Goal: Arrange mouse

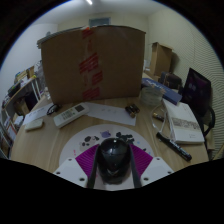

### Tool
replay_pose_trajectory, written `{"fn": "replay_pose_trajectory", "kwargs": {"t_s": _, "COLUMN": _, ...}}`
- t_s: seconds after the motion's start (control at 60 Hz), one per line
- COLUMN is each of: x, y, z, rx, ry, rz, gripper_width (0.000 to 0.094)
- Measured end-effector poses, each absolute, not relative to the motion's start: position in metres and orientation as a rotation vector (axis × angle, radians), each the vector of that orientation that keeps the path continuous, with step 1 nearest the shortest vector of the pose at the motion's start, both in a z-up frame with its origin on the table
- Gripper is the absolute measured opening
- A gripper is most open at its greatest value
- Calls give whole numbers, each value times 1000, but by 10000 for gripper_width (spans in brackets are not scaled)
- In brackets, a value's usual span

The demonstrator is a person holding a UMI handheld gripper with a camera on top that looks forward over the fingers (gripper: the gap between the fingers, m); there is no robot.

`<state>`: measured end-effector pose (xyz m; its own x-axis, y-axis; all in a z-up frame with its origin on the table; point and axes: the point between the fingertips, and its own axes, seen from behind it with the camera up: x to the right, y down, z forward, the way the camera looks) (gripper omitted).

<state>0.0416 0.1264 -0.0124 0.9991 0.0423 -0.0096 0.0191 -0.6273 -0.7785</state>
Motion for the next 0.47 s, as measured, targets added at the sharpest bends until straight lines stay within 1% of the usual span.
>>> {"fn": "replay_pose_trajectory", "kwargs": {"t_s": 0.033, "x": 43, "y": 125, "z": -12, "rx": -2274, "ry": -34, "rz": 31, "gripper_width": 554}}
{"fn": "replay_pose_trajectory", "kwargs": {"t_s": 0.05, "x": 43, "y": 123, "z": -12, "rx": -2291, "ry": -23, "rz": 32, "gripper_width": 583}}
{"fn": "replay_pose_trajectory", "kwargs": {"t_s": 0.067, "x": 44, "y": 120, "z": -12, "rx": -2307, "ry": -11, "rz": 33, "gripper_width": 623}}
{"fn": "replay_pose_trajectory", "kwargs": {"t_s": 0.083, "x": 43, "y": 117, "z": -12, "rx": -2323, "ry": 0, "rz": 37, "gripper_width": 735}}
{"fn": "replay_pose_trajectory", "kwargs": {"t_s": 0.15, "x": 39, "y": 106, "z": -3, "rx": -2339, "ry": 19, "rz": 44, "gripper_width": 894}}
{"fn": "replay_pose_trajectory", "kwargs": {"t_s": 0.167, "x": 38, "y": 103, "z": 2, "rx": -2336, "ry": 19, "rz": 41, "gripper_width": 856}}
{"fn": "replay_pose_trajectory", "kwargs": {"t_s": 0.2, "x": 37, "y": 95, "z": 13, "rx": -2332, "ry": 23, "rz": 23, "gripper_width": 838}}
{"fn": "replay_pose_trajectory", "kwargs": {"t_s": 0.35, "x": 17, "y": 32, "z": 68, "rx": -2327, "ry": 80, "rz": -35, "gripper_width": 844}}
{"fn": "replay_pose_trajectory", "kwargs": {"t_s": 0.467, "x": -12, "y": -26, "z": 104, "rx": -2326, "ry": 163, "rz": 2, "gripper_width": 840}}
